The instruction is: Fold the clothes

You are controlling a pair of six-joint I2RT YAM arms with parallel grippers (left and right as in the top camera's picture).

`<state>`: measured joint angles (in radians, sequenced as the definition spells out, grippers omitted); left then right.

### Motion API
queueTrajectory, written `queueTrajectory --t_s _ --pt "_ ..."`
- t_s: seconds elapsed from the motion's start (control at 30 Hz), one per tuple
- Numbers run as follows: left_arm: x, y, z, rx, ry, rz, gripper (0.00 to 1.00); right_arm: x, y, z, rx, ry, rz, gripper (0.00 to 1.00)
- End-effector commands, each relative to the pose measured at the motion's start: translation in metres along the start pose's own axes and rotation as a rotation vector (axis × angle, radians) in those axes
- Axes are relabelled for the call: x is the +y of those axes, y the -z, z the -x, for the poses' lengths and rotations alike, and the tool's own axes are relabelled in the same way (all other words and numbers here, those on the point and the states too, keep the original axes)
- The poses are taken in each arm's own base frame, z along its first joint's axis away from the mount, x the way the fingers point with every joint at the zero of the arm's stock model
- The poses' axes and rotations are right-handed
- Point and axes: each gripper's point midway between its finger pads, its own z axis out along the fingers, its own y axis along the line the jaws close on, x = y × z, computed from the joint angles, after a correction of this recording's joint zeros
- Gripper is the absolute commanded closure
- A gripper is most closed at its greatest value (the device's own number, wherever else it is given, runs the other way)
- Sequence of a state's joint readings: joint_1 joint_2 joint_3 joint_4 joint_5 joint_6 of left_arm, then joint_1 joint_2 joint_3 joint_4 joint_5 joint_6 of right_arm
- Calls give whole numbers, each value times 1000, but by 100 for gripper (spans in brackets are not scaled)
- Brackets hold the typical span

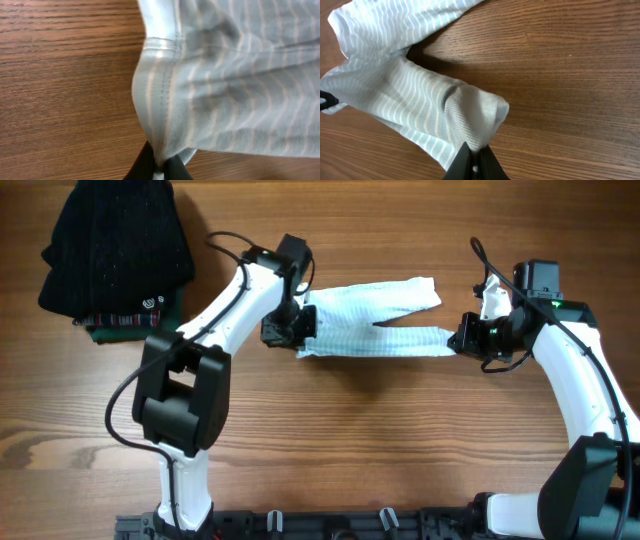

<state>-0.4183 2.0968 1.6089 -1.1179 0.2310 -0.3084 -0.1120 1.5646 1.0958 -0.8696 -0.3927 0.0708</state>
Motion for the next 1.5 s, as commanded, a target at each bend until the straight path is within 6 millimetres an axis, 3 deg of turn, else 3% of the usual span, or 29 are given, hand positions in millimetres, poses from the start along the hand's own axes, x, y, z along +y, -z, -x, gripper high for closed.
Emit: queueTrajectory --t_s 0.0,0.4,0.63,0.87,1.2,1.47 --pt "0 12 5 -70 -39 43 96 6 10 18 -74 22 7 96" --pt "-22 22 59 -295 -84 -35 96 10 11 65 -247 95 20 96" --pt "-23 31 83 -408 -91 -15 96 3 -21 67 -199 90 22 96" --pt "-28 38 97 -474 -99 -28 95 1 -51 69 -165 100 27 96" --pt "-26 45 111 -541 -93 -4 96 -6 -51 83 -218 78 -19 96" --pt "-17 40 102 -501 -72 33 96 -4 -53 67 -154 14 4 96"
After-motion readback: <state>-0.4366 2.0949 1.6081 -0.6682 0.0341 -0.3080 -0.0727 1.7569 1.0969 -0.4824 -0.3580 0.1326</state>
